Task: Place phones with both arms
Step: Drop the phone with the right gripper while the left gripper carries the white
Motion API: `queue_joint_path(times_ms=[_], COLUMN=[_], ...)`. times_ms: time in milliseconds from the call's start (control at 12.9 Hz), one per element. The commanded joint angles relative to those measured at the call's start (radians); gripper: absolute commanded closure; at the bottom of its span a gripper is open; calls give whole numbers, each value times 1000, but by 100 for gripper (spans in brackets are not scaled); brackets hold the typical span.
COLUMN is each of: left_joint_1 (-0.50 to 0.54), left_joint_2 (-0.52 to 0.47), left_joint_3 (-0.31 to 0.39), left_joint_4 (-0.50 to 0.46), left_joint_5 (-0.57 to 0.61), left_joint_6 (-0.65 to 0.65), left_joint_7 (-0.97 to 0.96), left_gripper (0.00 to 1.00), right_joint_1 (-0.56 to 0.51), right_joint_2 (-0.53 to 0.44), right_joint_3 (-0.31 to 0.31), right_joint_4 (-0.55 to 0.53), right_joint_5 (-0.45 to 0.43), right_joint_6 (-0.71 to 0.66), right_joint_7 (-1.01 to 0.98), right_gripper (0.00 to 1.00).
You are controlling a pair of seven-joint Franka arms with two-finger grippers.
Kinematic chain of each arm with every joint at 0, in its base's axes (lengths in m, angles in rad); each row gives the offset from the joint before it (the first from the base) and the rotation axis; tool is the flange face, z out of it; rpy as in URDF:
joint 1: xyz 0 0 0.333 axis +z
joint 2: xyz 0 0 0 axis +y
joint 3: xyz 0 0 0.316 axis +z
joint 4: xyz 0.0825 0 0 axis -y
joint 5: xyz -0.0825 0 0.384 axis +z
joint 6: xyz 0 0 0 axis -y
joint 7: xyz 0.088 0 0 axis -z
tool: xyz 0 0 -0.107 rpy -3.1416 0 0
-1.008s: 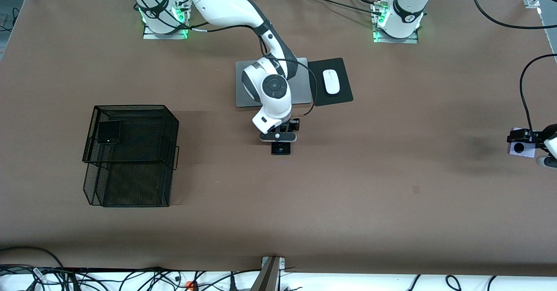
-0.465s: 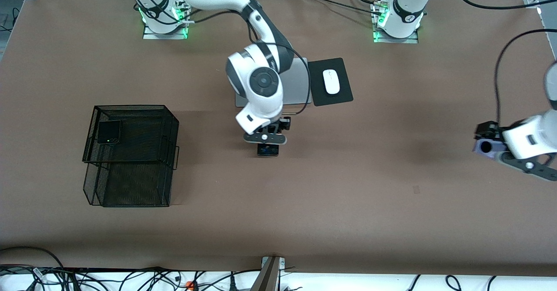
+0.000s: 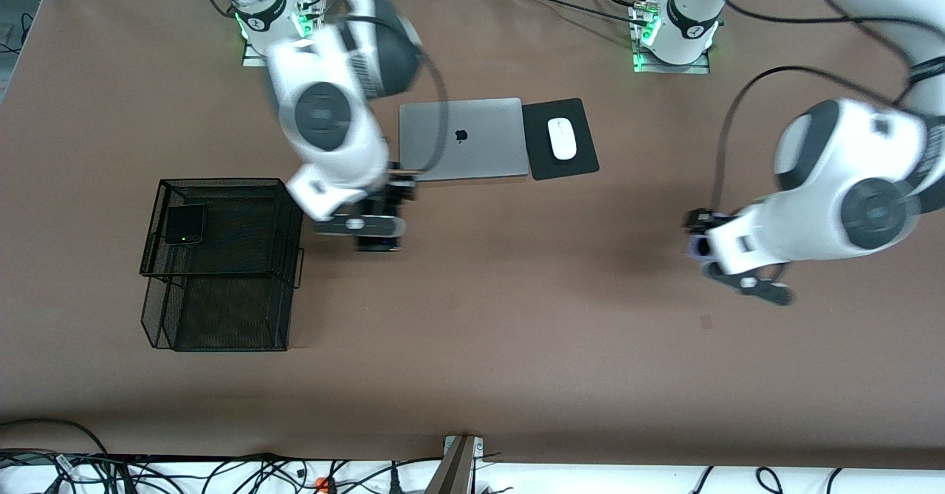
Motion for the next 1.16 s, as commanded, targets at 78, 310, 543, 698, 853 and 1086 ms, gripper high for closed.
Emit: queue_joint_path(times_ms=[78, 310, 543, 698, 853, 1086], left_joint_1=[-113, -242, -364, -433, -500, -640], left_joint_2=[92, 145, 201, 239, 276, 308], left_joint_3=[14, 15, 18, 23, 52, 190], left_joint_4=[21, 21, 21, 23, 23, 35], left_joint_5=[-84, -82, -79, -73, -67, -67], left_joint_6=[139, 278, 470, 597, 703, 724], left_joint_7=[-150, -350, -491, -546, -559, -623], left_gripper=[75, 75, 75, 75, 75, 73], right_joint_1=[9, 9, 9, 6, -10, -10], right_joint_2=[-204, -367, -435, -406, -369, -279], right_joint_3=[-112, -161, -211, -242, -245, -242], right_joint_4=[-274, -517, -702, -776, -796, -793], right_joint_5=[-58, -167, -215, -210, -206, -140], right_joint_6=[34, 196, 377, 508, 569, 620], right_joint_7=[-185, -286, -357, -424, -434, -434], right_gripper=[100, 100, 100, 100, 100, 100])
